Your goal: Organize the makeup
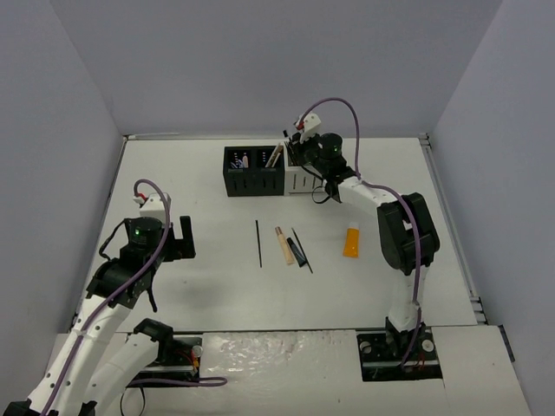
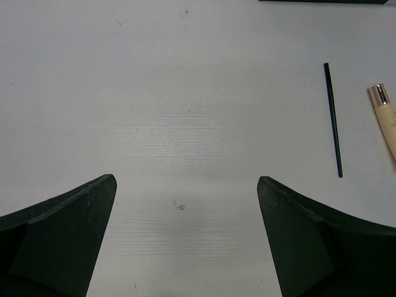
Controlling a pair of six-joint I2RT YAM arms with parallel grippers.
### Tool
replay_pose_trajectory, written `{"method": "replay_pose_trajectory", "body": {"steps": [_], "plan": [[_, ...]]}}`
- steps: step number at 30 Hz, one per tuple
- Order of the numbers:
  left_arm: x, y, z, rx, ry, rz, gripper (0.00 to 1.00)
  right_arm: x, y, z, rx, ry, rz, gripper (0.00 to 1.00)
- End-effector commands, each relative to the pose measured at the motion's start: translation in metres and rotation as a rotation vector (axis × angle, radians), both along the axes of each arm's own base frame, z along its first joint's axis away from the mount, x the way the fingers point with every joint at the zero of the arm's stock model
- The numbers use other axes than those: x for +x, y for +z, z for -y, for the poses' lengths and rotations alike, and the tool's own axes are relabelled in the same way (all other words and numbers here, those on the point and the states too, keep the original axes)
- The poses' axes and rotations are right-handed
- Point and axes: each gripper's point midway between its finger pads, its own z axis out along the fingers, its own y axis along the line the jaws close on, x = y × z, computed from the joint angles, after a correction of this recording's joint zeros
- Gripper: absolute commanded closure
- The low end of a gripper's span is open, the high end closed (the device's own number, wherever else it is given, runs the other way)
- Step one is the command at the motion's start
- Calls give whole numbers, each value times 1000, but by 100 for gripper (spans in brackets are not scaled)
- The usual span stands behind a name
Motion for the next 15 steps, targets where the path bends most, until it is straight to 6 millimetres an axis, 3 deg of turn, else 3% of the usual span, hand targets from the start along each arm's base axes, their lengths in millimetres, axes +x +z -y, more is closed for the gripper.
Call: {"method": "replay_pose_trajectory", "body": {"steps": [1, 8, 9, 15], "plan": [[10, 16, 0, -8, 5, 67, 3, -11, 77, 8, 61, 5, 171, 87], [9, 18, 1, -15, 0, 72, 3, -38, 85, 17, 49, 2, 92, 68], [9, 18, 1, -14, 0, 72, 3, -46, 92, 19, 53, 0, 81, 66], [9, 19, 2, -19, -5, 77, 3, -100, 81, 35, 59, -64, -127, 62]]}}
